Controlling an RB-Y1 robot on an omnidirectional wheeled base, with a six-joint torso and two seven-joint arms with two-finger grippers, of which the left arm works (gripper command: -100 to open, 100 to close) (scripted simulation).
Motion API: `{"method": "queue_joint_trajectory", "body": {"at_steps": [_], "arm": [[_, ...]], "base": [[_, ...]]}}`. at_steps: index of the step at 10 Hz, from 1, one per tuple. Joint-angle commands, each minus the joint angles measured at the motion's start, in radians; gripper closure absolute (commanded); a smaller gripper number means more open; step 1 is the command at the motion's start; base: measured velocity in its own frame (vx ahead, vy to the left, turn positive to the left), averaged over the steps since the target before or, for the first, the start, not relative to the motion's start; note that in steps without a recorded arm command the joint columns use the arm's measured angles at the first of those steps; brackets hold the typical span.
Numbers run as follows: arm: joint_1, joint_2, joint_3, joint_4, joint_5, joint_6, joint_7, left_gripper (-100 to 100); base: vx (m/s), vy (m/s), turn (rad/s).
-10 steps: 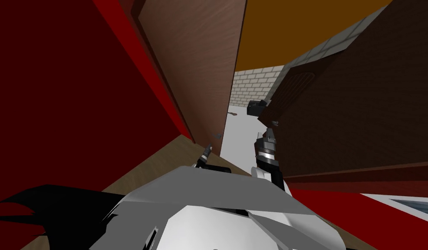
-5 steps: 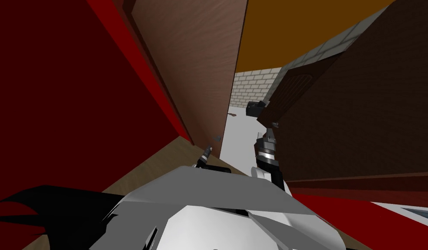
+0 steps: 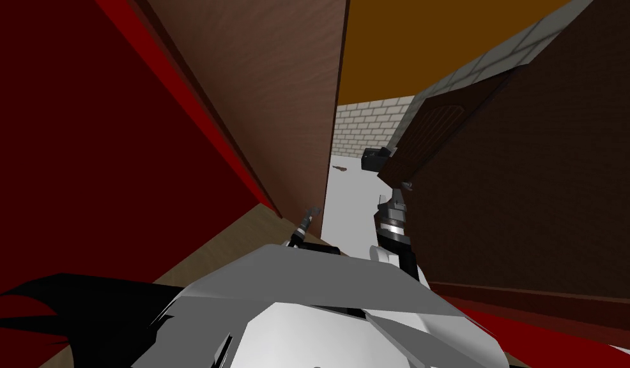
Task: Push the door open
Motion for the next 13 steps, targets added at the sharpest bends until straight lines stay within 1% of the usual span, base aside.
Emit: {"method": "queue_joint_trajectory", "body": {"at_steps": [1, 2, 3, 8, 9, 10, 12, 13], "arm": [[-0.007, -0.007, 0.005, 0.009, 0.002, 0.0, -0.001, -100], [-0.004, -0.004, 0.003, 0.004, 0.001, 0.0, -0.001, -100], [-0.004, -0.004, 0.003, 0.004, 0.001, 0.0, -0.001, 100], [-0.004, -0.004, 0.003, 0.004, 0.001, 0.0, -0.001, 100], [-0.011, 0.0, 0.018, 0.007, 0.007, 0.003, -0.006, 100], [-0.012, 0.001, 0.022, 0.008, 0.008, 0.003, -0.007, 100], [-0.017, 0.005, 0.043, 0.014, 0.016, 0.003, -0.014, 100], [-0.017, 0.005, 0.043, 0.014, 0.016, 0.003, -0.014, 100]], "base": [[0.184, -0.044, -0.025], [0.087, -0.018, 0.0], [-0.012, 0.002, 0.004], [-0.008, 0.002, -0.005], [0.096, -0.042, 0.027], [0.127, -0.074, 0.041], [0.175, -0.101, 0.038], [0.115, -0.071, 0.024]]}}
